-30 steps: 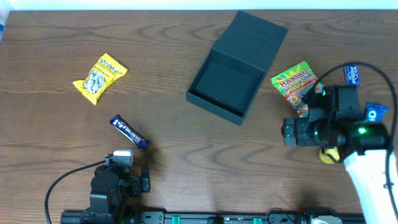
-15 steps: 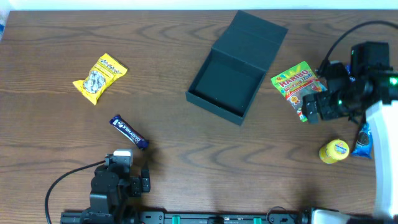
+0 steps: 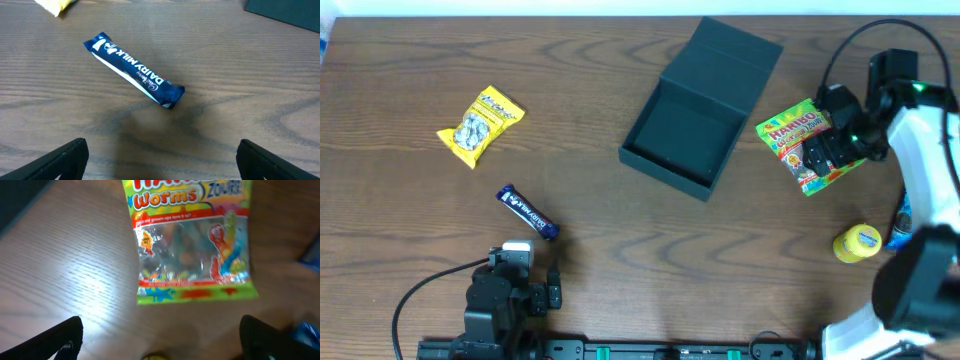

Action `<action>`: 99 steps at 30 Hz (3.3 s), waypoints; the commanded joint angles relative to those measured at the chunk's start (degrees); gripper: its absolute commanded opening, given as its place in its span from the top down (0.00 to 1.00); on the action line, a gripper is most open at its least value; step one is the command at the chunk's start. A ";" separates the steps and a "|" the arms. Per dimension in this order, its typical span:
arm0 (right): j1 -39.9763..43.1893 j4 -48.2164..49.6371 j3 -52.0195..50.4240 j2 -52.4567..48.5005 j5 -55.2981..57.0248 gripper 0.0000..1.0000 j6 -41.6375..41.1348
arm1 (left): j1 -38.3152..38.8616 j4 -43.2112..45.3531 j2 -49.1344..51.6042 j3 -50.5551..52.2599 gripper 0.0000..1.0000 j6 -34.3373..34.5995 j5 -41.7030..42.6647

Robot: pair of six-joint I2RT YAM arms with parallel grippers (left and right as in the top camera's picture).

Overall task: Pack container
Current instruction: 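Move the right gripper over the Haribo Worms bag, then lower the right gripper and pinch the Haribo bag's top edge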

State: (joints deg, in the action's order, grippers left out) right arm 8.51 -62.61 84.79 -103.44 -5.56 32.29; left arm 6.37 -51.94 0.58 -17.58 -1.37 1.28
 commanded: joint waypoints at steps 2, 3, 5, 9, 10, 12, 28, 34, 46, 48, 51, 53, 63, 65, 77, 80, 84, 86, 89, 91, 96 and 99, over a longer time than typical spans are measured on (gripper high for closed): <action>0.31 0.28 5.20 -6.69 0.72 0.01 4.22 | -0.35 -1.38 -0.35 2.12 0.05 -0.39 -0.61; 0.31 0.31 6.34 -8.15 0.72 0.01 4.24 | -0.35 -1.38 -0.35 2.12 0.05 -0.39 -0.61; 0.31 0.28 9.01 -11.17 1.09 0.01 4.24 | -0.35 -1.38 -0.35 2.12 0.05 -0.39 -0.61; -0.04 0.20 12.87 -15.58 3.48 0.01 4.63 | -0.35 -1.38 -0.35 2.12 0.05 -0.39 -0.61; -0.20 0.26 13.31 -16.26 4.28 0.01 4.66 | -0.35 -1.38 -0.35 2.12 0.05 -0.39 -0.61; -0.44 0.46 14.03 -17.66 6.21 0.01 4.68 | -0.35 -1.38 -0.35 2.12 0.05 -0.39 -0.61; -3.04 2.56 14.19 -22.38 7.02 0.01 4.61 | -0.35 -1.38 -0.35 2.12 0.05 -0.39 -0.61; -3.69 2.54 14.19 -24.37 7.28 0.01 4.57 | -0.35 -1.38 -0.35 2.12 0.05 -0.39 -0.61; -3.93 2.80 14.14 -24.41 7.30 0.09 4.37 | -0.35 -1.38 -0.35 2.12 0.05 -0.39 -0.61; -4.00 2.38 14.10 -24.41 8.02 0.14 4.31 | -0.35 -1.38 -0.35 2.12 0.05 -0.39 -0.61; -4.22 2.38 14.08 -24.41 8.61 0.23 3.32 | -0.35 -1.38 -0.35 2.12 0.05 -0.39 -0.61; -4.42 2.38 14.05 -24.41 8.61 0.31 3.32 | -0.35 -1.38 -0.35 2.12 0.05 -0.39 -0.61; -4.55 1.60 14.03 -24.41 8.59 0.55 2.01 | -0.35 -1.38 -0.35 2.12 0.05 -0.39 -0.61; -4.55 1.51 14.03 -24.41 8.61 0.58 2.01 | -0.35 -1.38 -0.35 2.12 0.05 -0.39 -0.61; -4.59 0.98 14.03 -24.41 8.57 0.39 0.90 | -0.35 -1.38 -0.35 2.12 0.05 -0.39 -0.61; -4.74 0.90 14.03 -24.41 8.57 0.59 0.76 | -0.35 -1.38 -0.35 2.12 0.05 -0.39 -0.61; -4.85 0.90 14.03 -24.41 8.57 0.89 0.72 | -0.35 -1.38 -0.35 2.12 0.04 -0.39 -0.61; -4.85 0.90 14.03 -24.41 8.57 0.90 0.72 | -0.35 -1.38 -0.35 2.12 0.05 -0.39 -0.61; -4.85 0.90 14.03 -24.41 8.57 0.97 0.72 | -0.35 -1.38 -0.35 2.12 0.05 -0.39 -0.61; -4.85 0.90 14.03 -24.41 8.57 0.98 0.50 | -0.35 -1.38 -0.35 2.12 0.05 -0.39 -0.61; -4.92 0.83 14.03 -24.39 8.59 0.99 -0.79 | -0.35 -1.38 -0.35 2.12 0.04 -0.39 -0.61; -5.35 -0.15 14.03 -23.80 8.70 0.99 -1.07 | -0.35 -1.38 -0.35 2.12 0.05 -0.39 -0.61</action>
State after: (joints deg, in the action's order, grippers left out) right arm 4.27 -62.00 98.83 -127.00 3.92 32.34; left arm 6.37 -51.94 0.58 -17.58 -1.37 1.28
